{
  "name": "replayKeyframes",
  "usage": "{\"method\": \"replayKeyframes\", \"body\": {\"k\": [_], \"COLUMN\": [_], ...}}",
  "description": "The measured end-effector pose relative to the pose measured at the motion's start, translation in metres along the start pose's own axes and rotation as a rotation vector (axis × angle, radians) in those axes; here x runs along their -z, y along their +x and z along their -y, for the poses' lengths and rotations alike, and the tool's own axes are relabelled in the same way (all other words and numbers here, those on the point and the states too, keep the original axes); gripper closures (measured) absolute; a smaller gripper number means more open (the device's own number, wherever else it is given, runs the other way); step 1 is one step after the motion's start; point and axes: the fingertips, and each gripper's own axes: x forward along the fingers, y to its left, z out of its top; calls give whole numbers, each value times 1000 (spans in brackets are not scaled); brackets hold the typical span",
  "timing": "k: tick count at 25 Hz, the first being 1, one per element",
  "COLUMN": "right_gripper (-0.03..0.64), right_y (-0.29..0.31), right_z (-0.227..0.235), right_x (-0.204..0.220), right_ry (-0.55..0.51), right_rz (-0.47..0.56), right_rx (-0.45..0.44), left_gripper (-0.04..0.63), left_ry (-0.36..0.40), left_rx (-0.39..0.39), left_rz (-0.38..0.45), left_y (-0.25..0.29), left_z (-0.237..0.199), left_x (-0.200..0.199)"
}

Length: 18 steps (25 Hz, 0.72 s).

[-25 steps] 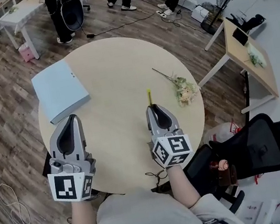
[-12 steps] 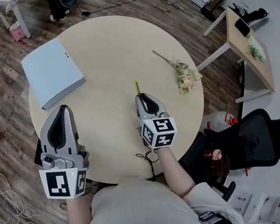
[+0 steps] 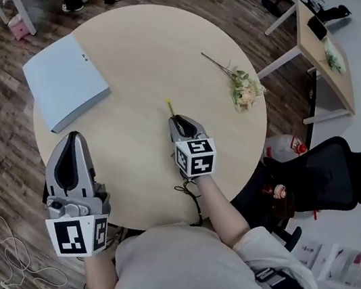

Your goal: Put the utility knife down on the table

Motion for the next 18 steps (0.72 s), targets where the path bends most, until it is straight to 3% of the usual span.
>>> {"method": "replayKeyframes", "body": {"k": [18], "right_gripper": [543], "right_y": [53], "right_z": [-2], "right_x": [65], "right_ry": [4], "right_rz": [-215], "right_rx": [19], "left_gripper": [588], "left_ry": [-5], "left_rx": [-57], "left_rz": [-51], "left_y": [-4], "left_z": [-30], "left_x": [19]}}
